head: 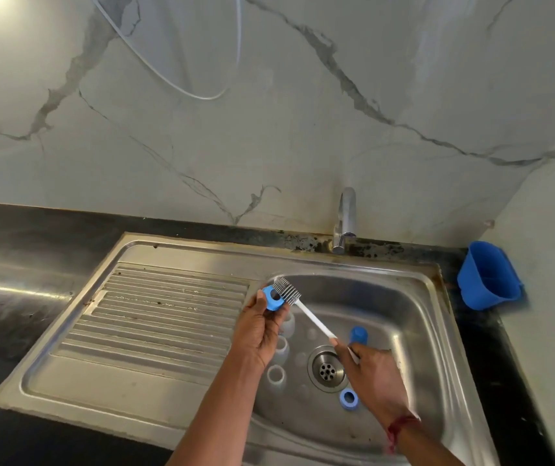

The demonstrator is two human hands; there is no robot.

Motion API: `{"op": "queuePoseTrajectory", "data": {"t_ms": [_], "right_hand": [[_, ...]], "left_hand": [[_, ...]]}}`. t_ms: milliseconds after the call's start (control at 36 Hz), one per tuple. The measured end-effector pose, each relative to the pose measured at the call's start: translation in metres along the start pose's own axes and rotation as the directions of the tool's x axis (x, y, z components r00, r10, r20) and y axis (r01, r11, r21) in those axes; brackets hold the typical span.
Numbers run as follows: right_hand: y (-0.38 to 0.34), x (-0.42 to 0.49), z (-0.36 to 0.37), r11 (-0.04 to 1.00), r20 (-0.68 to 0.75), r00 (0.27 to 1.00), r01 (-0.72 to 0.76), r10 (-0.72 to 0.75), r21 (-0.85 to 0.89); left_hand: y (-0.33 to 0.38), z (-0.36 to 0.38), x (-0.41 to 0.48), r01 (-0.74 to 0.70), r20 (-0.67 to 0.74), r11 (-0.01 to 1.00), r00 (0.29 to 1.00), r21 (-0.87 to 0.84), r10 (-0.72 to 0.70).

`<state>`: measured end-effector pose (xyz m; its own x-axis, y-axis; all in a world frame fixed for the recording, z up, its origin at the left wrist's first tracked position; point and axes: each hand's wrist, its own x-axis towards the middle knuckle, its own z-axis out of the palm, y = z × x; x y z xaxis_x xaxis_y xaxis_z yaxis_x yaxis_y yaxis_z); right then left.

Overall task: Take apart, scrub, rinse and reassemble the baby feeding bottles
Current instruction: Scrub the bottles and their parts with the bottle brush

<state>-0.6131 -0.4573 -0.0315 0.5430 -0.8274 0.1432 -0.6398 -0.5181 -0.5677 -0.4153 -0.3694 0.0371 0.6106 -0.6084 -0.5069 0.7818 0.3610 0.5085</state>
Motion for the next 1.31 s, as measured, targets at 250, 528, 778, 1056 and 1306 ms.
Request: {"op": "queuePoseTrajectory", "data": {"t_ms": [250, 528, 778, 1056, 1306], "right_hand": [[-0.009, -0.011, 0.005, 0.985, -0.017, 0.987, -0.159, 0.160, 0.073], [-0.035, -0.007, 0.000, 0.951, 0.016, 0.958, -0.287, 0.287, 0.118], [-0.045, -0.023, -0.010, 0.935, 0.033, 0.936, -0.351, 0.350, 0.047], [-0.060, -0.045, -0.008, 0.909, 0.079, 0.911, -0.411, 0.406, 0.068], [-0.067, -0.016, -0.011, 0.909, 0.049, 0.914, -0.405, 0.402, 0.102]], "left_hand": [[-0.008, 0.004, 0.008, 0.025, 0.083, 0.985, 0.996, 0.172, -0.039], [-0.017, 0.000, 0.022, 0.092, 0.101, 0.986, 0.989, 0.137, -0.106], [-0.017, -0.008, 0.027, 0.219, 0.084, 0.969, 0.970, 0.115, -0.230], [-0.012, -0.010, 0.039, 0.203, 0.083, 0.978, 0.975, 0.053, -0.207], [-0.014, -0.006, 0.027, 0.168, 0.110, 0.973, 0.976, 0.157, -0.186]]}}
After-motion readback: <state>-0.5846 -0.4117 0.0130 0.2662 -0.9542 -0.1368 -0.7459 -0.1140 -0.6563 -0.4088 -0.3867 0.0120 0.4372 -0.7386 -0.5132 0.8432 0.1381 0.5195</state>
